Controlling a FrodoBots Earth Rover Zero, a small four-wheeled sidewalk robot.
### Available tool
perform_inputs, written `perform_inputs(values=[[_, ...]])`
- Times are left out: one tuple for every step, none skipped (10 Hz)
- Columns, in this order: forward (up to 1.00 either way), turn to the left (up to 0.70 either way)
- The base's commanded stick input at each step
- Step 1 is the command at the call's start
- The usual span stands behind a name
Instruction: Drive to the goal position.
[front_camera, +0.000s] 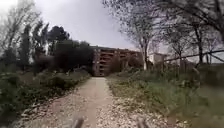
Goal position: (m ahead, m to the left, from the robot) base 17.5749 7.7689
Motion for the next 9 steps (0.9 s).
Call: perform_inputs(values=[[0.85, 0.00], [0.85, 0.00], [0.85, 0.00], [0.85, 0.00], [0.85, 0.00], [0.85, 0.00], [0.85, 0.00], [0.85, 0.00], [0.85, -0.05]])
